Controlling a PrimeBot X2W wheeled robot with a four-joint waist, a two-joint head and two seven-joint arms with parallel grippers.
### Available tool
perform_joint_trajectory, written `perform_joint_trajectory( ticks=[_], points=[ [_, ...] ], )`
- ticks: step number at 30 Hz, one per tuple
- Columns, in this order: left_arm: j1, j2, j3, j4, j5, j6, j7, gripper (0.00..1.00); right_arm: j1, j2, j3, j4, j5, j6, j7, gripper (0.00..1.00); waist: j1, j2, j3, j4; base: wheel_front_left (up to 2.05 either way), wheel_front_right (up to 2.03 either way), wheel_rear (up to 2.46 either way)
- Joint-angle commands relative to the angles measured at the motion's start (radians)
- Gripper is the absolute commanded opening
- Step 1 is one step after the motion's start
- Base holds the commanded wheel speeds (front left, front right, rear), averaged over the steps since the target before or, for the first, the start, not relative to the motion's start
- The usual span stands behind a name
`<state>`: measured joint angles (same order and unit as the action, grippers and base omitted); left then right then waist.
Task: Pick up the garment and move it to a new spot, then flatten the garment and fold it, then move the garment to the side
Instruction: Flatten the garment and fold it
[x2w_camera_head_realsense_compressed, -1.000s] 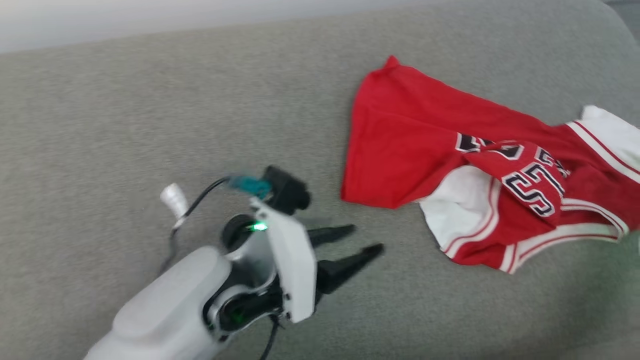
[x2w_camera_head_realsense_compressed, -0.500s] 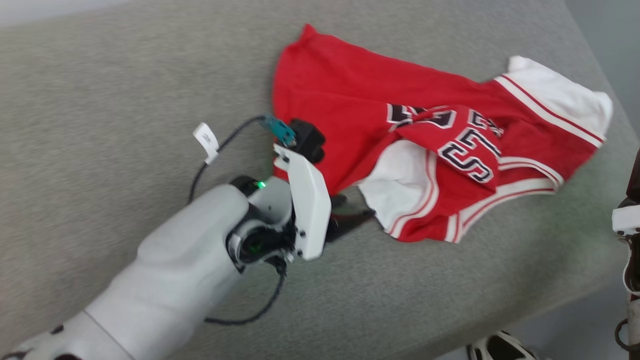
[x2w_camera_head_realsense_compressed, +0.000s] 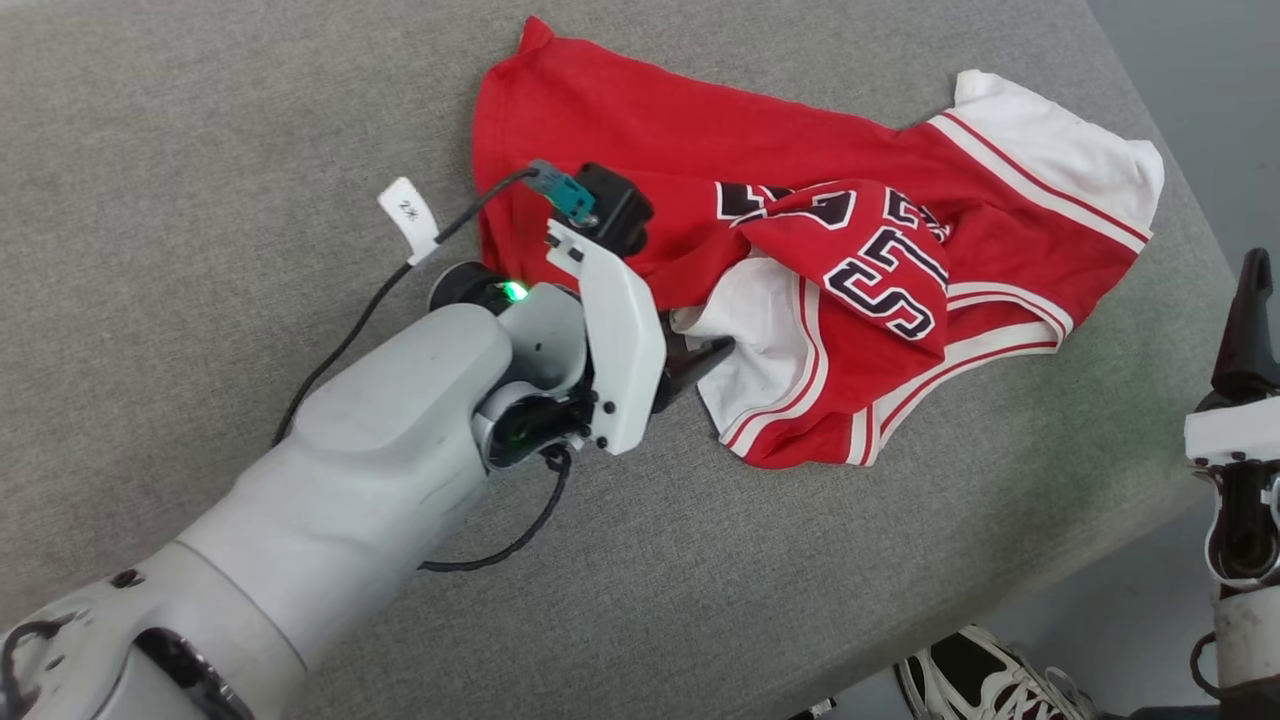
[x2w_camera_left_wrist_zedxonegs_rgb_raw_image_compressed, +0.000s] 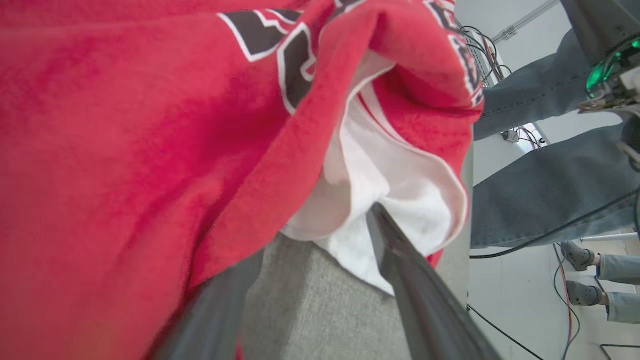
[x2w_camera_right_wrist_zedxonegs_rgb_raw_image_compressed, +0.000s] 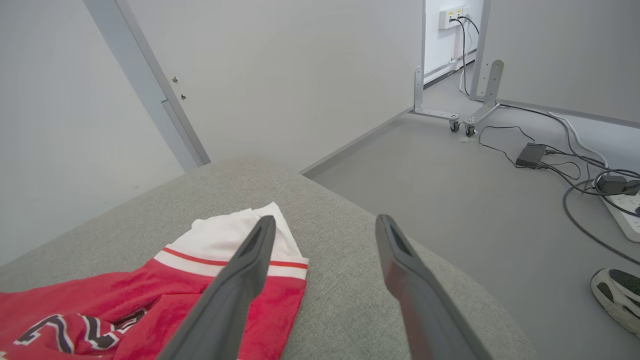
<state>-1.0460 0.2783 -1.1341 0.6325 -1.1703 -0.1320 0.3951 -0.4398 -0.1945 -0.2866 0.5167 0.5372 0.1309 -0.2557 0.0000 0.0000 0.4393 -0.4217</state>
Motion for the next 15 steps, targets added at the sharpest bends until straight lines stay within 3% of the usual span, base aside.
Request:
perform_joint_trajectory(
  ticks=[1, 2, 4, 5, 15],
  points=[
    [-0.003, -0.01, -0.032, 0.019, -0.01, 0.003, -0.004, 0.98, -0.011, 0.008, 0.009, -0.004, 0.007, 0.0, -0.007, 1.0, 0.0, 0.0, 0.002, -0.003, 0.0, 0.0, 0.0],
    [-0.005, -0.015, -0.044, 0.02, -0.018, 0.003, -0.01, 0.57, -0.014, 0.009, 0.013, -0.004, 0.009, 0.0, -0.007, 1.0, 0.0, 0.0, 0.003, -0.004, 0.0, 0.0, 0.0],
    [-0.015, -0.019, -0.055, 0.027, -0.036, 0.003, -0.025, 0.27, -0.016, 0.008, 0.017, -0.004, 0.009, 0.0, -0.008, 1.0, 0.0, 0.0, 0.004, -0.005, 0.0, 0.0, 0.0],
    [-0.02, -0.022, -0.061, 0.03, -0.046, 0.003, -0.035, 0.0, -0.017, 0.008, 0.019, -0.003, 0.011, 0.0, -0.007, 1.0, 0.0, 0.0, 0.004, -0.005, 0.0, 0.0, 0.0],
    [-0.053, -0.016, -0.084, -0.004, -0.125, 0.003, -0.099, 0.0, 0.002, -0.011, 0.015, -0.011, 0.013, 0.0, -0.008, 1.0, 0.0, 0.0, -0.013, 0.034, 0.0, 0.0, 0.0]
  ],
)
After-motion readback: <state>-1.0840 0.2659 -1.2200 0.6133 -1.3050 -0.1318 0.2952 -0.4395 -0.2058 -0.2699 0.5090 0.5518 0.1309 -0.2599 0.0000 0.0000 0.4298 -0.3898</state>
